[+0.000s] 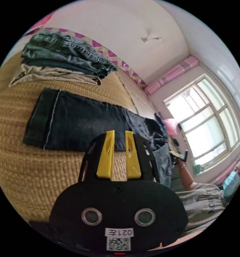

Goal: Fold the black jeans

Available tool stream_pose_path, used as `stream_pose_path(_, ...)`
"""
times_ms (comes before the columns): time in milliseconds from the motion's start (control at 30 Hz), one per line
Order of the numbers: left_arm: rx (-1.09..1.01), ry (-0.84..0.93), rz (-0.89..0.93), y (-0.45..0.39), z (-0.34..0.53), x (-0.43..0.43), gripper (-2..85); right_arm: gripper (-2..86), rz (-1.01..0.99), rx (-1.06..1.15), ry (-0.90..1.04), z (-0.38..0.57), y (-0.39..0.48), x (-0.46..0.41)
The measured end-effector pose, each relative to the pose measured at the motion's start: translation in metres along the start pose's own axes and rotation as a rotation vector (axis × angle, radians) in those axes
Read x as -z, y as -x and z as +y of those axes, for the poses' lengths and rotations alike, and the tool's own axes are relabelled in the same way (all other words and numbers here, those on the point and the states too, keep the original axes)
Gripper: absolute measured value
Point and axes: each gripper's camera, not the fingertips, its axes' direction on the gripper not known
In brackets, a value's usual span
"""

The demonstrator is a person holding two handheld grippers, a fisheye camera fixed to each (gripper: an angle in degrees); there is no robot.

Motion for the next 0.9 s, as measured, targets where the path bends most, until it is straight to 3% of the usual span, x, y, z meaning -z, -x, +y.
stream_pose_path(67,0.038,0.064,-0.219,-0.004,-0.012,-0.016,0.4,-0.6,0.018,0.005,-0.001,-0.006,0.012,0.004)
stream_pose_path(233,0.095,0.023,-0.365,0.013,-0.023,0.003,-0.9,-0.6,0.03,0.008,-0.002,-0.015,0.028,0.009)
stream_pose_path(467,0.184,-0.036,-0.197,0.037,0.003,0.024,-0.9,-0.6,0.03,0.007,-0.003,-0.023,0.043,0.009)
stream_pose_path(633,0.149,-0.218,0.105,0.016,0.076,0.087,-0.8,-0.6,0.0,-0.008,-0.004,-0.023,0.043,0.005)
stream_pose_path(900,0.092,-0.237,-0.067,-0.049,0.242,0.16,1.4,-0.5,-0.037,-0.023,-0.006,-0.015,0.039,-0.011)
